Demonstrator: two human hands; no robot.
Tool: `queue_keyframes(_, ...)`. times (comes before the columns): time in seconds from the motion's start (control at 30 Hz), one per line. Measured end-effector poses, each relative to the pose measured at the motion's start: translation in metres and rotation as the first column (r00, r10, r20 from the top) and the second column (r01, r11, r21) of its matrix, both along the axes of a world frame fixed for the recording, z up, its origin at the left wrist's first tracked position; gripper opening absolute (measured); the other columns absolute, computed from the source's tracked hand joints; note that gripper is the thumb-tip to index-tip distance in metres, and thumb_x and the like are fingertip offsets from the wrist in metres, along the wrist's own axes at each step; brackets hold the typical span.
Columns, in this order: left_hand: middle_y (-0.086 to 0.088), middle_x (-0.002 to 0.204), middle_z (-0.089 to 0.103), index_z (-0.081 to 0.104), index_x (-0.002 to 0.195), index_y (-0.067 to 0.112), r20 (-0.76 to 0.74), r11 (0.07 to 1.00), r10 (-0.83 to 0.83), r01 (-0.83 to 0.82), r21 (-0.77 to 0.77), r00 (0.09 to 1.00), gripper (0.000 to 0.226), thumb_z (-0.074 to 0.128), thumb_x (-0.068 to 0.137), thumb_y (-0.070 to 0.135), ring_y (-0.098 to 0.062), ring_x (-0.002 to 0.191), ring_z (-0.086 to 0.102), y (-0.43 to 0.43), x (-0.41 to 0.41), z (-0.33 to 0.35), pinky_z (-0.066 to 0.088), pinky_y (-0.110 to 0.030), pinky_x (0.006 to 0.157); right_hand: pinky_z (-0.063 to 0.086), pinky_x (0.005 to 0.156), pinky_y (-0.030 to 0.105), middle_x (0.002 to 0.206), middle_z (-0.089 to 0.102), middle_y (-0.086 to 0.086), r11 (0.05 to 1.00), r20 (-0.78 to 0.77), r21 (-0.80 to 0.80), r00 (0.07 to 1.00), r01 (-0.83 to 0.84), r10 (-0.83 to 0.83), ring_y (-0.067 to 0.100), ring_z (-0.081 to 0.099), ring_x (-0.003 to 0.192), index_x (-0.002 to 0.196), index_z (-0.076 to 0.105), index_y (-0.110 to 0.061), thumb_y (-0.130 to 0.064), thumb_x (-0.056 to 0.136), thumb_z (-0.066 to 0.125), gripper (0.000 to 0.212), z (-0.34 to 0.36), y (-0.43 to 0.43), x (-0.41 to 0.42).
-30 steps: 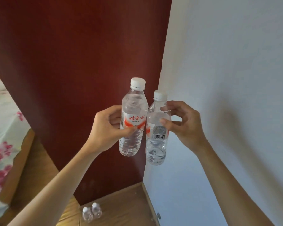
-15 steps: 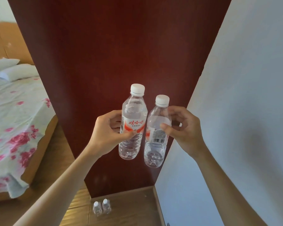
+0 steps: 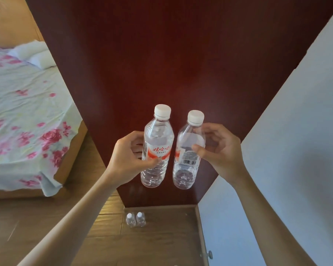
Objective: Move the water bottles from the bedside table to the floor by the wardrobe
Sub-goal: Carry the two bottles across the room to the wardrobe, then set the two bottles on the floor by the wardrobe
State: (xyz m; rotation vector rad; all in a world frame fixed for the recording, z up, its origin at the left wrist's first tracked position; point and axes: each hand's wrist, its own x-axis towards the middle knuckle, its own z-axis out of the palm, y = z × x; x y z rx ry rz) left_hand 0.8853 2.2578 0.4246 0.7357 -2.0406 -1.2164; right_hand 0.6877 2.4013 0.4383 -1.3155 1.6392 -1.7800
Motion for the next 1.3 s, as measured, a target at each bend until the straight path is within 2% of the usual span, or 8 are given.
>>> queue_keyframes(0.13, 0.012, 0.103, 0.071, 0.062, 0.112, 0.018, 0.048, 0.998, 0.052, -0.053, 0.025, 0.997, 0.062, 0.092, 0.059, 0.013, 0.000, 0.095, 0.068, -0.005, -0.009, -0.026, 0.052, -0.010, 0.076, 0.056, 0.083, 0.021, 0.108, 0.072, -0.010, 0.998, 0.051, 0.054, 0.998, -0.041, 0.038, 0.014, 0.069, 0.105, 0.110, 0.064, -0.021, -0.001, 0.073, 0.083, 0.047, -0.025, -0.017, -0.014)
queue_keyframes(0.33, 0.010, 0.104, 0.070, 0.060, 0.109, 0.016, 0.082, 0.980, 0.153, -0.162, 0.114, 0.985, 0.062, 0.092, 0.057, 0.008, -0.007, 0.101, 0.068, -0.007, -0.020, -0.074, 0.053, -0.017, 0.085, 0.057, 0.090, 0.030, 0.111, 0.072, -0.004, 0.986, 0.172, 0.104, 0.979, -0.129, 0.110, 0.022, 0.068, 0.109, 0.109, 0.066, -0.025, -0.007, 0.068, 0.086, 0.049, -0.063, -0.034, -0.035)
queue_keyframes(0.67, -0.001, 0.098, 0.069, 0.057, 0.099, 0.013, 0.116, 0.919, 0.261, -0.284, 0.273, 0.958, 0.060, 0.089, 0.052, -0.006, -0.016, 0.096, 0.069, 0.011, -0.013, -0.183, 0.053, -0.019, 0.074, 0.056, 0.093, 0.031, 0.111, 0.074, -0.003, 0.956, 0.285, 0.225, 0.951, -0.190, 0.122, 0.021, 0.068, 0.111, 0.102, 0.071, -0.040, -0.013, 0.059, 0.095, 0.057, -0.168, -0.039, -0.053)
queue_keyframes(0.8, 0.001, 0.094, 0.069, 0.057, 0.096, 0.018, 0.131, 0.883, 0.303, -0.330, 0.335, 0.944, 0.058, 0.086, 0.046, 0.022, -0.017, 0.092, 0.069, 0.020, -0.004, -0.231, 0.055, -0.027, 0.079, 0.056, 0.089, 0.023, 0.108, 0.074, -0.012, 0.933, 0.302, 0.283, 0.944, -0.221, 0.132, 0.015, 0.069, 0.110, 0.107, 0.067, -0.026, -0.012, 0.058, 0.087, 0.055, -0.225, -0.029, -0.049)
queue_keyframes(0.87, 0.001, 0.095, 0.069, 0.058, 0.094, 0.024, 0.149, 0.863, 0.329, -0.361, 0.353, 0.933, 0.055, 0.084, 0.046, 0.025, -0.017, 0.093, 0.069, 0.026, -0.001, -0.256, 0.055, -0.030, 0.082, 0.056, 0.087, 0.023, 0.109, 0.074, -0.009, 0.927, 0.329, 0.294, 0.935, -0.234, 0.131, 0.016, 0.069, 0.109, 0.110, 0.065, -0.019, -0.010, 0.059, 0.086, 0.056, -0.255, -0.024, -0.046)
queue_keyframes(0.97, 0.000, 0.095, 0.069, 0.057, 0.091, 0.026, 0.163, 0.831, 0.364, -0.399, 0.387, 0.917, 0.053, 0.084, 0.046, 0.024, -0.016, 0.093, 0.069, 0.034, 0.003, -0.296, 0.054, -0.026, 0.077, 0.056, 0.092, 0.029, 0.111, 0.074, -0.001, 0.919, 0.342, 0.315, 0.932, -0.237, 0.123, 0.021, 0.069, 0.108, 0.110, 0.066, -0.020, -0.009, 0.059, 0.089, 0.057, -0.303, -0.017, -0.041)
queue_keyframes(1.1, -0.003, 0.096, 0.068, 0.054, 0.095, 0.012, 0.197, 0.810, 0.340, -0.393, 0.436, 0.920, 0.056, 0.087, 0.049, 0.010, -0.016, 0.093, 0.069, 0.041, 0.007, -0.350, 0.053, -0.023, 0.075, 0.056, 0.095, 0.036, 0.109, 0.075, -0.001, 0.892, 0.346, 0.372, 0.930, -0.256, 0.123, 0.019, 0.070, 0.105, 0.112, 0.065, -0.015, -0.009, 0.060, 0.089, 0.058, -0.357, -0.009, -0.030)
queue_keyframes(1.3, 0.003, 0.100, 0.069, 0.055, 0.097, 0.016, 0.228, 0.831, 0.246, -0.326, 0.450, 0.942, 0.054, 0.083, 0.052, 0.002, -0.014, 0.098, 0.068, 0.049, 0.013, -0.417, 0.053, -0.031, 0.090, 0.055, 0.097, 0.043, 0.112, 0.073, -0.002, 0.867, 0.308, 0.431, 0.944, -0.249, 0.118, 0.021, 0.068, 0.110, 0.112, 0.065, -0.016, -0.011, 0.061, 0.091, 0.058, -0.425, 0.002, -0.015)
